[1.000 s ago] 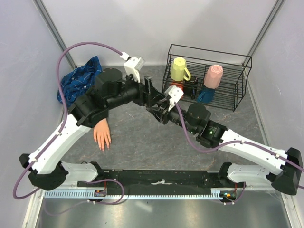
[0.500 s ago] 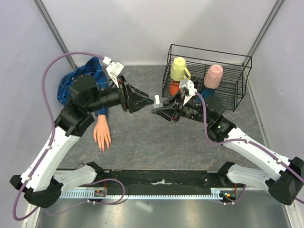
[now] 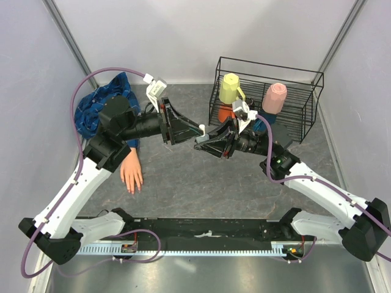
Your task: Paint the nails
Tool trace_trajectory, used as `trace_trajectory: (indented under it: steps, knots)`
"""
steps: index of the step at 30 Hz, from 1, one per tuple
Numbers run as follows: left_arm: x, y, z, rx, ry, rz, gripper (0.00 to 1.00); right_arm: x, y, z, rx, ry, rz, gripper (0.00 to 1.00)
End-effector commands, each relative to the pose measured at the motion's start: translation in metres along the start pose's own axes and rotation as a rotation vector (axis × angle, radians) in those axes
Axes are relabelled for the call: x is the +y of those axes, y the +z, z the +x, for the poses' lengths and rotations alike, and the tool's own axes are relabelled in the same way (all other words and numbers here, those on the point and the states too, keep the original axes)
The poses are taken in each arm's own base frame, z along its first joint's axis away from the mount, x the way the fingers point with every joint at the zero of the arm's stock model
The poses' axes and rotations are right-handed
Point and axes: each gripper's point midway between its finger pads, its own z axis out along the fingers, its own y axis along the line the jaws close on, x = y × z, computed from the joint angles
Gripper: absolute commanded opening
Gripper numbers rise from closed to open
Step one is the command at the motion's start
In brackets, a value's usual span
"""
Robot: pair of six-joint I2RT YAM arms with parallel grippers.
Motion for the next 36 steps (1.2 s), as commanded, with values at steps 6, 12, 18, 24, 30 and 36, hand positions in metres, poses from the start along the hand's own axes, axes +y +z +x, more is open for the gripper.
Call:
trace_trajectory:
  steps: [6,12,18,24,30,36]
  knots:
    - [-0.012,0.002,-0.009,-0.010,0.001,0.065,0.40,0.009,0.003,-0.013,-0.045,-0.026,-0.060,0.00]
    - [-0.010,0.002,-0.013,-0.008,0.024,0.038,0.38,0.009,0.005,-0.016,-0.047,-0.032,-0.063,0.00]
    - [0.000,0.003,-0.019,-0.025,0.024,-0.031,0.14,-0.005,0.008,-0.020,-0.033,-0.059,0.019,0.00]
    - [0.030,0.000,-0.025,-0.101,0.037,-0.292,0.02,-0.043,0.012,-0.015,0.019,-0.209,0.360,0.00]
    - [0.054,0.012,-0.016,-0.095,0.104,-0.612,0.02,-0.062,0.009,-0.004,0.046,-0.305,0.633,0.00]
    - [0.061,0.016,-0.016,-0.065,0.084,-0.661,0.04,-0.062,0.009,0.005,0.085,-0.342,0.615,0.00]
